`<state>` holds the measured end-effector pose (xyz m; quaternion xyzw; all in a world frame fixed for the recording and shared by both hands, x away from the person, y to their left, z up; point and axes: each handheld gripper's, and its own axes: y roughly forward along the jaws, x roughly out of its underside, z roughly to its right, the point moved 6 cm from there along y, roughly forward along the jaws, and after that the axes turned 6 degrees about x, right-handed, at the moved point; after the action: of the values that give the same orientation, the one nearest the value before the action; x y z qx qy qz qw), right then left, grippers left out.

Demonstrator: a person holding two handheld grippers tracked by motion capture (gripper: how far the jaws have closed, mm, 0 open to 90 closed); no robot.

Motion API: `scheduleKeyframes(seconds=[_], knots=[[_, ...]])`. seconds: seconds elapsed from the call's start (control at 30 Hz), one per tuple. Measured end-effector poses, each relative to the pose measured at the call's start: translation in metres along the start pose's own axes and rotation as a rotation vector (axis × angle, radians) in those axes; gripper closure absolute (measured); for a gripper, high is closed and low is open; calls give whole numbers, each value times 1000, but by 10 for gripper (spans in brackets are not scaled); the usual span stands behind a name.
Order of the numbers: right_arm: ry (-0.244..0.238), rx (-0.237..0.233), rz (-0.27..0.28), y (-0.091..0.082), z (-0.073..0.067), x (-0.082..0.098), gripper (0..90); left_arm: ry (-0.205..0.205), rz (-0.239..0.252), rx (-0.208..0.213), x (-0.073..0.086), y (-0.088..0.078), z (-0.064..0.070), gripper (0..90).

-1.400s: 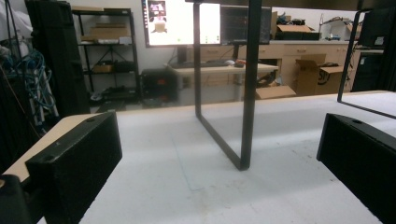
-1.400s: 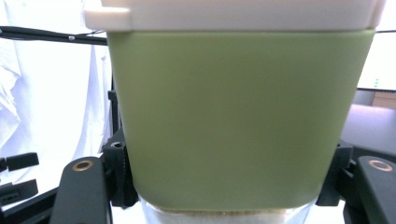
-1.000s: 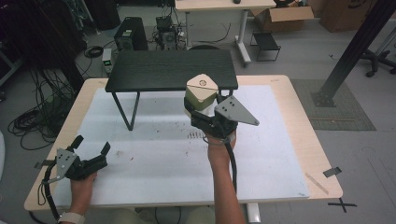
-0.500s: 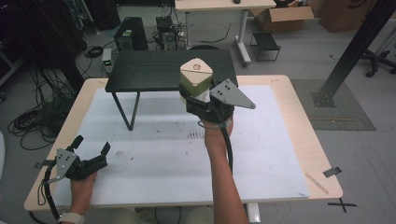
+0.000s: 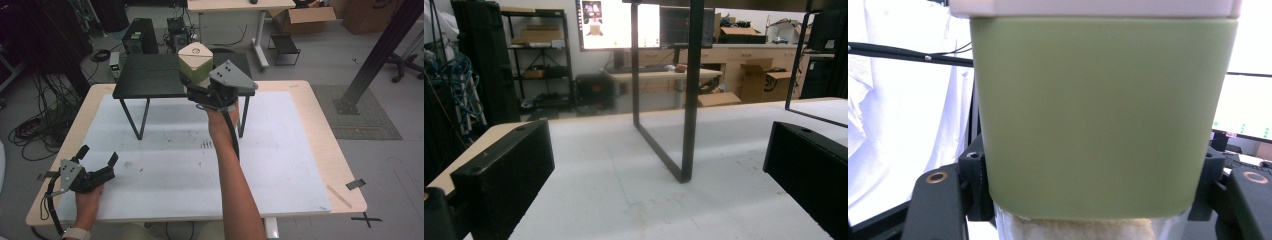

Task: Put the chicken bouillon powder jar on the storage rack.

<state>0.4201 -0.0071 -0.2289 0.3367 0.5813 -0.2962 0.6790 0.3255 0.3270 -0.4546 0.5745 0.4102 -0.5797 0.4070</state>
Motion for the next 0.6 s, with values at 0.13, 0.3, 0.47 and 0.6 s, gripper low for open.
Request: scheduleKeyframes(seconds=[0.13,0.3,0.47,0.6], knots=[[10,-10,-9,19,1,-4,291,1,1,1,0,0,0,4],[1,-19,-27,35,0,-6,292,-1,2,0,0,0,0,4],[0,-29,-58,58,1,-5,291,0,3,0,0,0,0,3],[8,-26,-89,79,3,-1,292,0,3,1,0,0,0,3]])
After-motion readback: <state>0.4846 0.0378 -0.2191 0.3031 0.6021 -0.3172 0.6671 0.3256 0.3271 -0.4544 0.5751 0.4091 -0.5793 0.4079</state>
